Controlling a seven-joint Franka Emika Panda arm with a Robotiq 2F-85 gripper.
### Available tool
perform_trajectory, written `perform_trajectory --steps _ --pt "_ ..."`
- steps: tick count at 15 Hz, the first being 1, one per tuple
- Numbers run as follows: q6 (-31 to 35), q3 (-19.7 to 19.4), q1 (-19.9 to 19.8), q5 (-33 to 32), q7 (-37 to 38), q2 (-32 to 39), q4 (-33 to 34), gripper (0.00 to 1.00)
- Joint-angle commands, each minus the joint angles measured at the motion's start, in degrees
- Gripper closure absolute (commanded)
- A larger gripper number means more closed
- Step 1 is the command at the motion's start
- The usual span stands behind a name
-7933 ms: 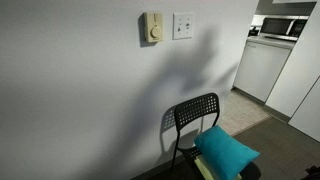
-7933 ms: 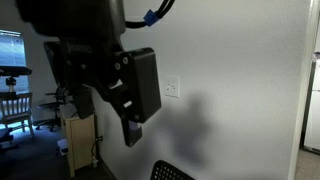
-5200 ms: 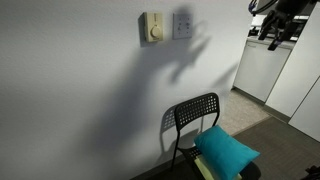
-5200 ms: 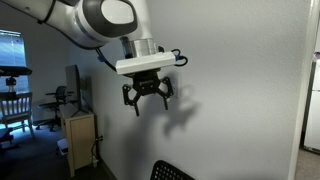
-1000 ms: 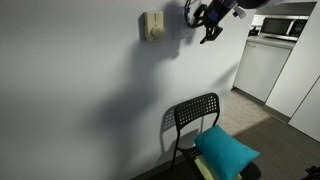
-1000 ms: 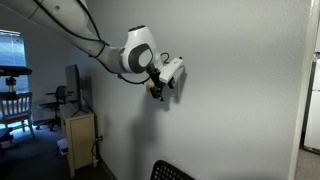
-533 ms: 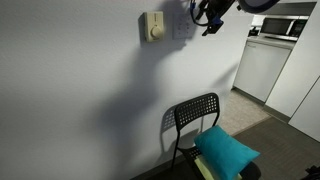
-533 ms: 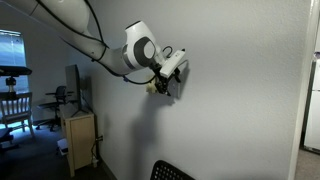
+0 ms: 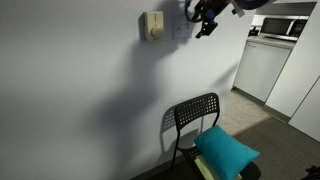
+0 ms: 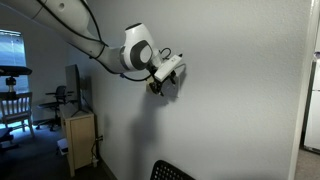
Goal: Flip down the switch on the right
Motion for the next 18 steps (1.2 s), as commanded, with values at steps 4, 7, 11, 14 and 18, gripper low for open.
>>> perform_trajectory --steps 4,7,11,14,18 --pt "-3.2 0.8 -0.7 3.9 -1.9 1.8 2.7 0.0" --pt "-12.7 2.3 -2.1 4.0 -1.1 2.3 4.6 0.0" --pt "-20.1 2.3 -2.2 4.1 -1.2 3.1 6.7 0.0" --pt "-22.2 2.3 -2.1 3.6 -0.8 3.2 7.1 0.0" --pt "-20.1 2.2 -2.3 3.7 -0.9 2.5 6.3 0.0"
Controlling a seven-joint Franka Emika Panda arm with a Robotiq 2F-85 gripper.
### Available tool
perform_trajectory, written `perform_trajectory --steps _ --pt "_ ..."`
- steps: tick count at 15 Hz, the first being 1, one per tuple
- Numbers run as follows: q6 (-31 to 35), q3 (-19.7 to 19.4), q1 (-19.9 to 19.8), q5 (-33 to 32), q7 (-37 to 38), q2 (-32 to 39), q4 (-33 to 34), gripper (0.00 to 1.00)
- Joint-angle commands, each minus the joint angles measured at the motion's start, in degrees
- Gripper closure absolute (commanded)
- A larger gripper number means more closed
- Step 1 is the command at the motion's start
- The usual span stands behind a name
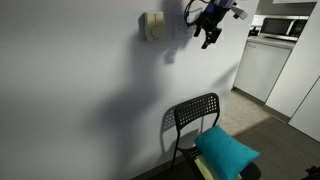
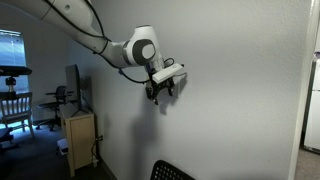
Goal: Flip down the switch on the right
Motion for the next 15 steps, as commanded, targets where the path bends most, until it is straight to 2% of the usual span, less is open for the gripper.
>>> perform_trajectory --steps 1,7,12,15 --pt "1.9 0.4 -1.0 -0.9 0.6 0.2 0.7 0.0" --pt "11.1 0.1 -0.4 -8.7 2.8 0.5 0.5 0.0" --pt "17.0 0.6 -0.3 -10.7 2.3 0.9 0.1 0.0" --pt "17.3 1.0 -0.5 -10.2 1.9 1.2 0.0 0.0"
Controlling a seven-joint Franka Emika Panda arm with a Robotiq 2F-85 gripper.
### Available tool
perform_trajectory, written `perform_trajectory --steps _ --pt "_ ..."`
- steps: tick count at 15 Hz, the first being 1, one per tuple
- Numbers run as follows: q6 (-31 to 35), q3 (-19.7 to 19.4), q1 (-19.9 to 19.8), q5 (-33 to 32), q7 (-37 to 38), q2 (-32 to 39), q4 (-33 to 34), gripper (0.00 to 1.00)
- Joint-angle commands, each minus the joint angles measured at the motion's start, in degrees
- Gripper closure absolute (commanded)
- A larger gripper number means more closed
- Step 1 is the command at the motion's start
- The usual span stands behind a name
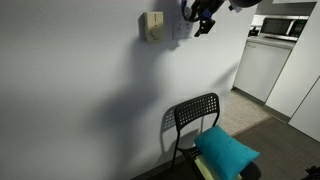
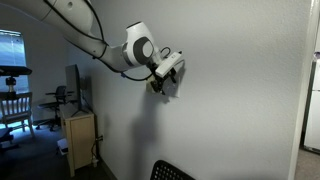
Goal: Flip down the switch on the right
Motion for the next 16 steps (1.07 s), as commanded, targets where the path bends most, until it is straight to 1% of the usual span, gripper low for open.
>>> perform_trajectory --steps 1,4,9,16 --pt "1.8 0.8 -0.7 -0.4 -0.7 1.0 0.1 0.0" --pt "-2.3 1.5 -1.4 3.1 -1.5 2.0 1.3 0.0" --pt "-5.7 1.8 -1.8 7.0 -1.3 2.9 2.1 0.0" --pt "-7.2 1.6 -1.9 8.7 -1.1 3.2 3.1 0.0"
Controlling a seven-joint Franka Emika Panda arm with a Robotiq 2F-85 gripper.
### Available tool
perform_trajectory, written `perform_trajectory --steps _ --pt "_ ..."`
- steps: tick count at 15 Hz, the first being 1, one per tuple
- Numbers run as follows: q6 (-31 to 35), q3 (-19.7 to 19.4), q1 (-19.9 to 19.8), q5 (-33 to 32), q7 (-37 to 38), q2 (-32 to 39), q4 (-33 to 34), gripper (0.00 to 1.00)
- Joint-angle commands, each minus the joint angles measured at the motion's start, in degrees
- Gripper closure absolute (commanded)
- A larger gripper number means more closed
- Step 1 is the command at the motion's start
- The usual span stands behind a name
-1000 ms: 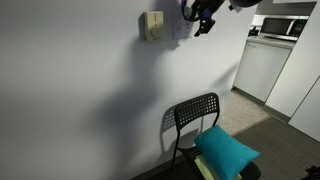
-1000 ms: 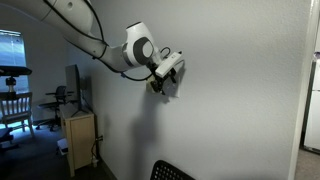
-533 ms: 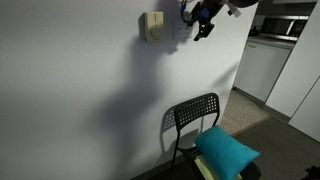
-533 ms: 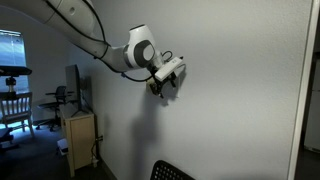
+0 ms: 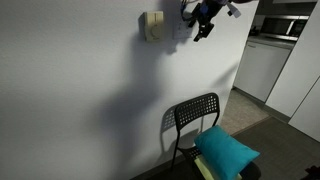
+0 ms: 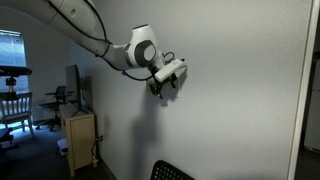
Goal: Flip down the switch on the right
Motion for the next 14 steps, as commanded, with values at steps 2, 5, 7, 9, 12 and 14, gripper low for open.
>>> perform_trajectory --steps 2,5,7,9,12,14 --pt "-2.6 0.3 -0.7 -1.0 1.2 0.0 0.0 0.0" --pt "-5.3 0.1 -0.4 -2.4 3.6 -3.0 -3.2 0.0" --pt "-8.0 0.3 -0.8 -1.8 4.0 -5.2 -5.8 0.0" --pt "-9.9 0.3 -1.0 -1.2 4.1 -7.2 -8.8 0.0" --pt "-10.6 0.2 -1.4 0.0 4.0 -10.3 -13.5 0.0" --pt "-9.9 -0.1 -1.6 1.3 3.4 -12.4 -16.5 0.0"
